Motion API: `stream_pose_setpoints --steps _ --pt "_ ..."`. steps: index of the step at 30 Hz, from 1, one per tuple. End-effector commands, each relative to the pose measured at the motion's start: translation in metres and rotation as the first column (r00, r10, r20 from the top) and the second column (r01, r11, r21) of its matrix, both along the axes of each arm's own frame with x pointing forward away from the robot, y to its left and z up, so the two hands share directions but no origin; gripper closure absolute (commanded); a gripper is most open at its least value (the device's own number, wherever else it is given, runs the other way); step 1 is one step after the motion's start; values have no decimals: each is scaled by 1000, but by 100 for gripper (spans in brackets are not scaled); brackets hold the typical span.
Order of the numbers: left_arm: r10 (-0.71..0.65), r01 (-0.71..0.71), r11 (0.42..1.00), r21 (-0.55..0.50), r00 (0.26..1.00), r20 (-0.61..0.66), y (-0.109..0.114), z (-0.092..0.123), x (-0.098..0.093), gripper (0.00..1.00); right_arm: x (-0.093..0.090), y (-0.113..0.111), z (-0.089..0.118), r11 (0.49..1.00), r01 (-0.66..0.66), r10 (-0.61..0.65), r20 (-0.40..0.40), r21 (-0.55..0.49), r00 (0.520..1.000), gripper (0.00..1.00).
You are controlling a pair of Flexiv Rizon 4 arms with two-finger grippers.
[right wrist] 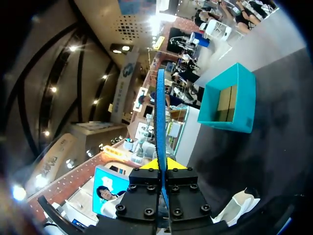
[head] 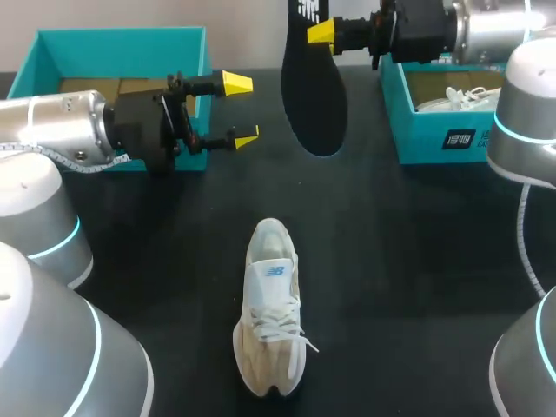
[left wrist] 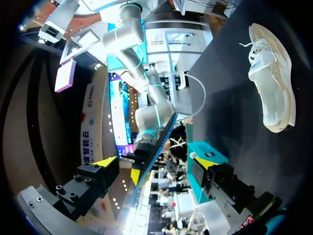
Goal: Take the shoe out of the shoebox, open the shoe tongue, remove and reinsert the insole, then place the shoe into the shoebox
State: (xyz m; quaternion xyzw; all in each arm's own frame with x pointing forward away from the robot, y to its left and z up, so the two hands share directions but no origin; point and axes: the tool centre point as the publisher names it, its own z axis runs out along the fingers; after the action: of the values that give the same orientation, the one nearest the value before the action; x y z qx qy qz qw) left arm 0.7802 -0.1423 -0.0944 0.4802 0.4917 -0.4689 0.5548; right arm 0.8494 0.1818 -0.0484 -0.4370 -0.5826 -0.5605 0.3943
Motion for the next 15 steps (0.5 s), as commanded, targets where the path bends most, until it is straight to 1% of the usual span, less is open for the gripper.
stream_pose_setpoints --steps 1,6,8,10,13,15 --pt "-4 4 1000 1 1000 1 -1 0 3 0 -1 2 0 1000 6 -6 0 0 1000 100" --pt "-4 4 1000 3 1000 8 -4 -2 5 0 -1 2 0 1000 6 -6 0 0 1000 100" --pt "-6 6 1000 -9 1000 -5 -7 -5 7 0 0 8 -2 1000 -10 11 -41 27 999 100" --pt "-13 13 1000 -16 1000 -15 -10 -7 10 0 0 11 -4 1000 -4 6 -77 27 997 100" --pt "-32 31 999 -29 999 -26 -14 -7 15 0 -4 14 -7 998 13 -7 -116 55 993 100" --pt "-37 36 999 -31 999 -18 -17 -6 19 0 -7 16 -12 999 16 -8 -147 52 989 100"
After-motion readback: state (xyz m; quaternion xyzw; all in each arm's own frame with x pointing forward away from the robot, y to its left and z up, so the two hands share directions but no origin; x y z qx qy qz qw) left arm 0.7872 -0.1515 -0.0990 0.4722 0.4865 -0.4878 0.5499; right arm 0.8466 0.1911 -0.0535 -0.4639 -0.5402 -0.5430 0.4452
